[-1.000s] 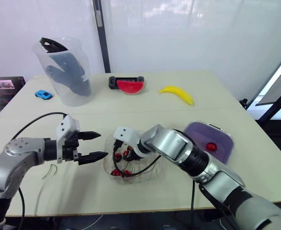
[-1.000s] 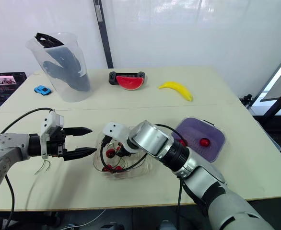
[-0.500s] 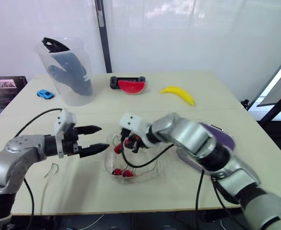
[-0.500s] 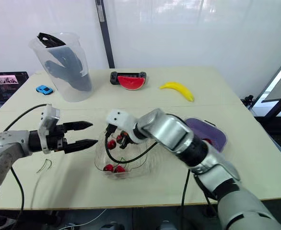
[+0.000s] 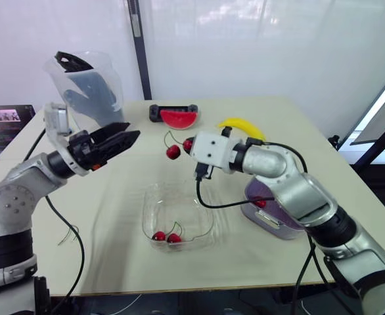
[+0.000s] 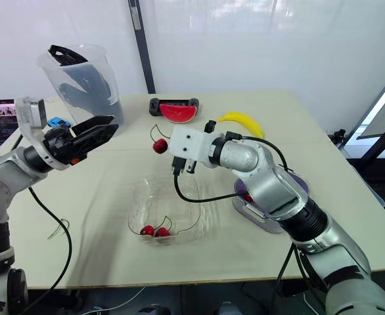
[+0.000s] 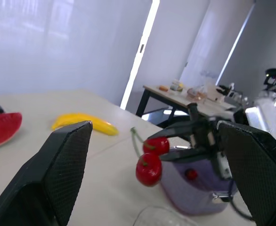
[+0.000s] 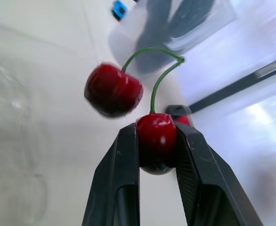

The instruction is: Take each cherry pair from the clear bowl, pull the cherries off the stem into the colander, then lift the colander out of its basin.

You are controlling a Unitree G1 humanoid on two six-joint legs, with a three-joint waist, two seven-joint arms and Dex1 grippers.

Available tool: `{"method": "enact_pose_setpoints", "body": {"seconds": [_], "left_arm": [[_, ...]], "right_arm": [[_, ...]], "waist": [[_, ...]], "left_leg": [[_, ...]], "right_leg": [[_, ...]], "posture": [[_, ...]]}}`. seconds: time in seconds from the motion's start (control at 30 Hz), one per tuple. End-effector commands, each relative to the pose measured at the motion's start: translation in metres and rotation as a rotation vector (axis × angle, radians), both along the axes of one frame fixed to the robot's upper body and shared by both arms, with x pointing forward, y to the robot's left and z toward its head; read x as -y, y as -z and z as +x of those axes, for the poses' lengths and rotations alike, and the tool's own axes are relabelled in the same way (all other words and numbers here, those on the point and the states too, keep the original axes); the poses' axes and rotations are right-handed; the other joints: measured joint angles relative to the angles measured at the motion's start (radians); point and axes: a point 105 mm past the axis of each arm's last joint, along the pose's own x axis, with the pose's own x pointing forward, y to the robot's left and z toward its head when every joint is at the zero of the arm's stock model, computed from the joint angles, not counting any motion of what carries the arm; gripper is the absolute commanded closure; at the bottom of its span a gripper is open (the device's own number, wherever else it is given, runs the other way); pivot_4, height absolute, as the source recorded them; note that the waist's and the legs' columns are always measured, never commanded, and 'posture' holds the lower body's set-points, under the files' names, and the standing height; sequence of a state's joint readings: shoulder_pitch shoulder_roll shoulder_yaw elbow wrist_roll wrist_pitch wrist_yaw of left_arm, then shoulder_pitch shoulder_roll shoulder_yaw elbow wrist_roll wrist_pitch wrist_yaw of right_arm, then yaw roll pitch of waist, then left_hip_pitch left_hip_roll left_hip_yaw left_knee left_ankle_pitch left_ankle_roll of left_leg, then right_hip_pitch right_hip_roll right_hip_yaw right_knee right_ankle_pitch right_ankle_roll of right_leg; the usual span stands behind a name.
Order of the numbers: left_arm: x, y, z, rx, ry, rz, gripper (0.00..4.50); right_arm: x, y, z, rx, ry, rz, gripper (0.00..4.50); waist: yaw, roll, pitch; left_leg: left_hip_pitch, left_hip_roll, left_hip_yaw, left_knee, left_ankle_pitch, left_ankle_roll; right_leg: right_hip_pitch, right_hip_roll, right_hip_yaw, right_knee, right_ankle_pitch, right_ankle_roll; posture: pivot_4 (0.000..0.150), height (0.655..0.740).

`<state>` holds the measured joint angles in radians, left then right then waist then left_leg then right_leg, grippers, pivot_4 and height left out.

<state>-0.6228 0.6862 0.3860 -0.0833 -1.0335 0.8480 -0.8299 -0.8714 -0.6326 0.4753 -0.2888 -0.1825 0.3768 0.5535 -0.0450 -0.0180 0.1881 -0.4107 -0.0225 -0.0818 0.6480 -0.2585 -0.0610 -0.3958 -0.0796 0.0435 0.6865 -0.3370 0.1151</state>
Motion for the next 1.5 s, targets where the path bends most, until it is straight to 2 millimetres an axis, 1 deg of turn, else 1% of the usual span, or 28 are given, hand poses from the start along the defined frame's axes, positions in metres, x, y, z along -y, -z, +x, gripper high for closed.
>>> {"method": "enact_pose_setpoints", "body": {"seconds": [0.03, 0.13, 0.2, 0.27, 0.37, 0.47, 0.6, 0.7, 0.77, 1.03, 1.2, 1.27, 1.3, 1.37, 1.4, 1.5], "left_arm": [[0.012, -0.012, -0.001, 0.028, 0.046, 0.028, 0.00], [0.023, -0.014, 0.000, 0.048, 0.071, 0.094, 0.00], [0.031, -0.009, 0.003, 0.059, 0.076, 0.161, 0.00], [0.039, -0.010, 0.009, 0.076, 0.063, 0.196, 0.00], [0.050, -0.009, 0.008, 0.097, 0.101, 0.226, 0.00], [0.054, -0.006, 0.009, 0.096, 0.110, 0.239, 0.00], [0.061, -0.007, 0.011, 0.096, 0.117, 0.228, 0.00], [0.057, -0.005, 0.016, 0.089, 0.085, 0.220, 0.77], [0.058, -0.005, 0.014, 0.090, 0.093, 0.221, 1.74], [0.061, -0.006, 0.009, 0.078, 0.134, 0.199, 1.74], [0.061, -0.002, 0.010, 0.078, 0.135, 0.218, 1.74], [0.061, -0.002, 0.009, 0.073, 0.143, 0.211, 2.71], [0.061, -0.002, 0.009, 0.071, 0.145, 0.213, 3.05], [0.060, 0.001, 0.010, 0.064, 0.145, 0.223, 4.27], [0.060, 0.002, 0.011, 0.057, 0.139, 0.233, 4.40], [0.057, 0.006, 0.016, 0.040, 0.112, 0.256, 4.40]], "right_arm": [[-0.004, -0.012, -0.011, 0.286, -0.010, -0.074, 3.62], [-0.005, -0.013, -0.020, 0.371, -0.018, -0.071, 3.62], [-0.006, -0.012, -0.026, 0.445, -0.016, -0.094, 3.62], [-0.008, -0.009, -0.030, 0.482, -0.019, -0.105, 3.62], [-0.008, -0.010, -0.031, 0.508, -0.015, -0.112, 3.62], [-0.008, -0.010, -0.031, 0.518, -0.018, -0.117, 3.62], [-0.012, -0.008, -0.032, 0.515, -0.041, -0.115, 3.62], [-0.012, -0.008, -0.032, 0.521, -0.042, -0.124, 3.67], [-0.011, -0.008, -0.032, 0.523, -0.044, -0.126, 3.67], [-0.012, -0.006, -0.032, 0.510, -0.048, -0.124, 3.67], [-0.011, -0.004, -0.032, 0.509, -0.050, -0.142, 3.67], [-0.010, -0.003, -0.032, 0.505, -0.051, -0.144, 3.67], [-0.010, -0.002, -0.032, 0.504, -0.052, -0.145, 3.67], [-0.010, -0.003, -0.032, 0.505, -0.049, -0.143, 3.67], [-0.010, -0.004, -0.032, 0.508, -0.048, -0.143, 3.67], [-0.009, -0.006, -0.032, 0.520, -0.045, -0.143, 3.67]], "waist": [[0.002, 0.000, 0.000], [0.001, 0.000, 0.000], [0.001, 0.000, 0.000], [0.000, 0.000, 0.000], [0.000, 0.000, 0.000], [0.000, 0.000, 0.000], [0.000, 0.000, 0.000], [0.000, 0.000, 0.000], [0.000, 0.000, 0.000], [0.000, 0.000, 0.000], [0.001, 0.000, 0.000], [0.001, 0.000, 0.000], [0.001, 0.000, 0.000], [0.001, 0.000, 0.000], [0.000, 0.000, 0.000], [0.000, 0.000, 0.000]], "left_leg": [[0.000, -0.001, 0.000, 0.000, 0.000, -0.001], [0.000, -0.002, 0.000, 0.000, 0.001, -0.001], [0.000, -0.002, 0.000, 0.000, 0.002, -0.003], [0.000, -0.002, 0.000, 0.000, 0.003, -0.005], [0.000, -0.002, 0.000, 0.000, 0.003, -0.005], [0.000, -0.002, 0.000, 0.000, 0.003, -0.005], [0.000, -0.002, 0.000, 0.000, 0.003, -0.005], [0.000, -0.002, 0.000, 0.000, 0.003, -0.005], [0.000, -0.002, 0.000, 0.000, 0.003, -0.005], [0.000, -0.002, -0.001, 0.001, 0.003, -0.005], [0.000, -0.002, -0.001, 0.001, 0.003, -0.005], [0.000, -0.002, -0.001, 0.001, 0.003, -0.006], [0.000, -0.002, -0.001, 0.001, 0.003, -0.006], [0.000, -0.002, -0.001, 0.001, 0.003, -0.006], [0.000, -0.002, -0.001, 0.001, 0.003, -0.006], [0.000, -0.002, -0.001, 0.001, 0.003, -0.006]], "right_leg": [[0.000, 0.000, 0.000, 0.000, 0.000, 0.000], [0.001, 0.000, 0.000, 0.000, 0.000, 0.000], [0.001, 0.001, 0.000, 0.000, 0.000, 0.000], [0.000, 0.001, 0.000, 0.000, 0.000, 0.000], [0.000, 0.001, 0.000, 0.000, 0.000, 0.000], [0.001, 0.001, 0.000, 0.000, 0.000, 0.000], [0.001, 0.001, 0.000, 0.000, 0.000, 0.000], [0.001, 0.001, 0.000, 0.000, 0.000, 0.000], [0.001, 0.001, 0.000, 0.000, 0.000, 0.000], [0.001, 0.001, 0.000, 0.000, 0.000, 0.000], [0.001, 0.001, 0.000, 0.000, 0.000, 0.000], [0.001, 0.001, 0.000, 0.000, 0.000, 0.000], [0.001, 0.001, 0.000, 0.000, 0.000, 0.000], [0.001, 0.001, 0.000, 0.000, 0.000, 0.000], [0.001, 0.001, 0.000, 0.000, 0.000, 0.000], [0.001, 0.001, 0.000, 0.000, 0.000, 0.000]], "posture": [[0.150, 0.7400], [0.150, 0.7400], [0.150, 0.7400], [0.150, 0.7400], [0.150, 0.7400], [0.150, 0.7400], [0.150, 0.7400], [0.150, 0.7400], [0.150, 0.7400], [0.150, 0.7400], [0.150, 0.7400], [0.150, 0.7400], [0.150, 0.7400], [0.150, 0.7400], [0.150, 0.7400], [0.150, 0.7400]]}}
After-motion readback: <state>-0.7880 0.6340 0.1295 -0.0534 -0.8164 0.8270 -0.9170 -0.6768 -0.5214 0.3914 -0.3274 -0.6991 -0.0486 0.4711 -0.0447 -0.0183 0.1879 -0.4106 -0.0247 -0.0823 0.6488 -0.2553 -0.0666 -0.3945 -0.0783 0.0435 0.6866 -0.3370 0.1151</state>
